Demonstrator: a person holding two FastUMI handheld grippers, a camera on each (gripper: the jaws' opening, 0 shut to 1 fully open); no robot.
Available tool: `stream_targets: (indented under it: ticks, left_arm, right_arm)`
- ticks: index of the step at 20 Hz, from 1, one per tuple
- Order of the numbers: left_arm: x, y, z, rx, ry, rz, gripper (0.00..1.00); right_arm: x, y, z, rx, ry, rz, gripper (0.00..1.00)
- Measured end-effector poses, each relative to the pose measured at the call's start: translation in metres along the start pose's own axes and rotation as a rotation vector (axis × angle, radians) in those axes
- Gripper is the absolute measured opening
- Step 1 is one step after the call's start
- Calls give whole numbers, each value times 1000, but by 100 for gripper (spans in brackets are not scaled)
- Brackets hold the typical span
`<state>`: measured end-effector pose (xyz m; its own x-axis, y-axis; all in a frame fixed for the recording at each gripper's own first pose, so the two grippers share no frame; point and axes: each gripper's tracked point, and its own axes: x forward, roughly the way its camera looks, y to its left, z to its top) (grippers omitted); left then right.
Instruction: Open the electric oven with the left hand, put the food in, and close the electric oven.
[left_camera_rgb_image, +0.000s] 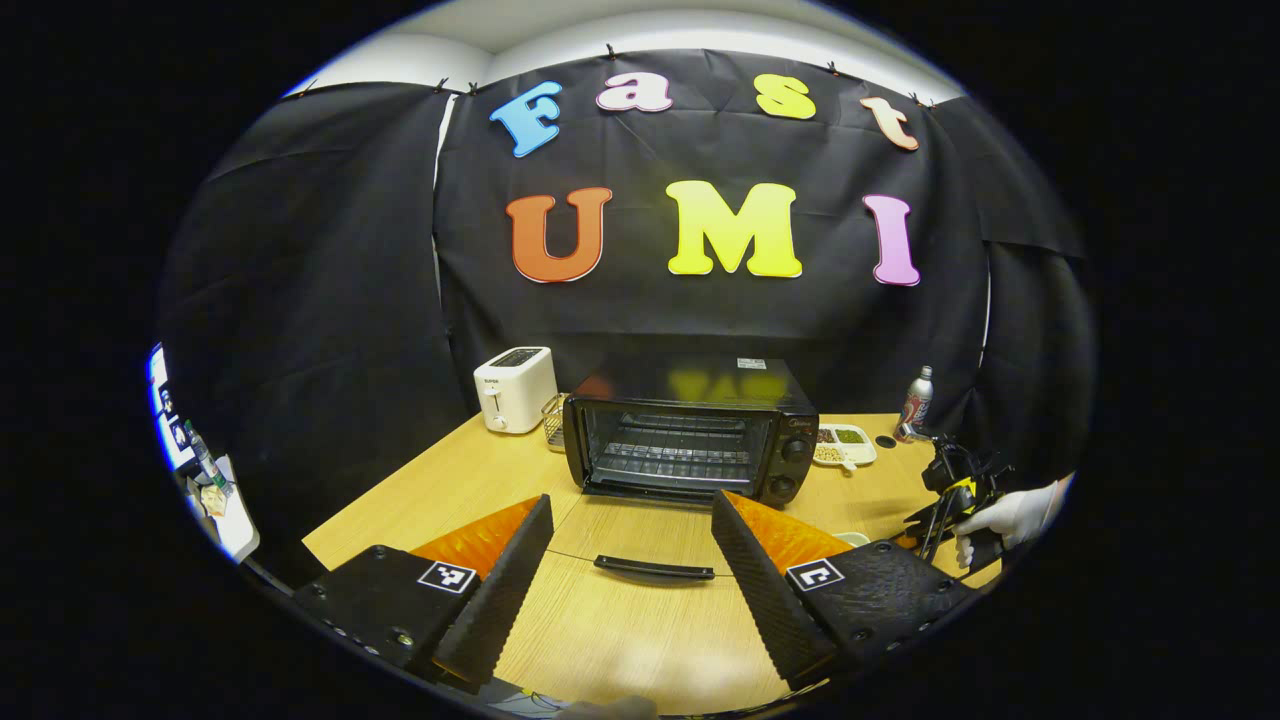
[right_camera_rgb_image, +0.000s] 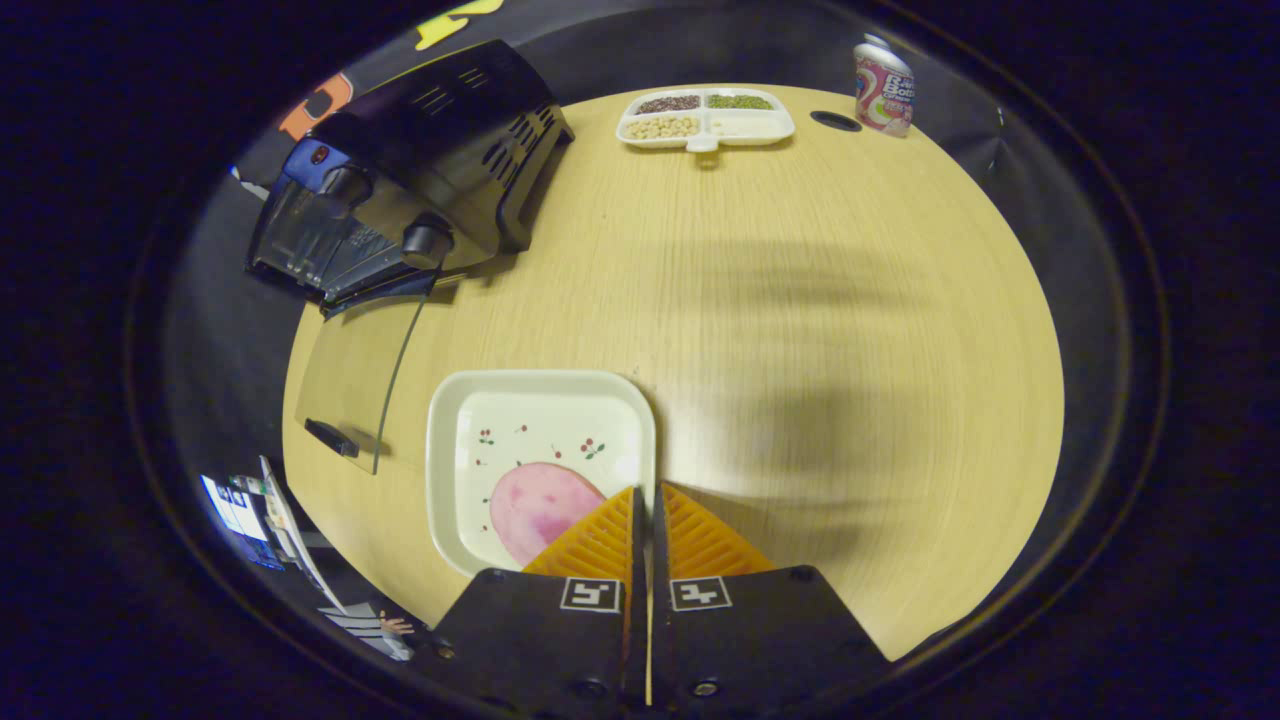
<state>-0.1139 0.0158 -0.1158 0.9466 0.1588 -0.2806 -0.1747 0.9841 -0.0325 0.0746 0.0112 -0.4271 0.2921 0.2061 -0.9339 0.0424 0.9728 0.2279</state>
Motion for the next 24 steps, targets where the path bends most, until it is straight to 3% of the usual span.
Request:
stream_targets:
  ticks: [1,7,17,19,20,24]
  left_arm:
    - [2,1,-1,2,-1,-7,97]
    - [10,7,-3,-34,-7,-60,97]
    - [12,12,3,-30,-11,-127,96]
    - [13,11,2,-23,-7,-139,96]
    - [13,11,3,-19,-7,-142,96]
    - [15,12,2,-16,-4,-157,96]
  right_arm:
    - [0,0,0,-3,16,0,1]
    - [-1,0,2,-12,105,41,1]
    - [-16,8,-10,275,22,364,4]
    - [-16,4,-10,308,3,363,0]
    - [-16,6,-10,302,-1,374,4]
    - [-14,7,-15,230,39,301,0]
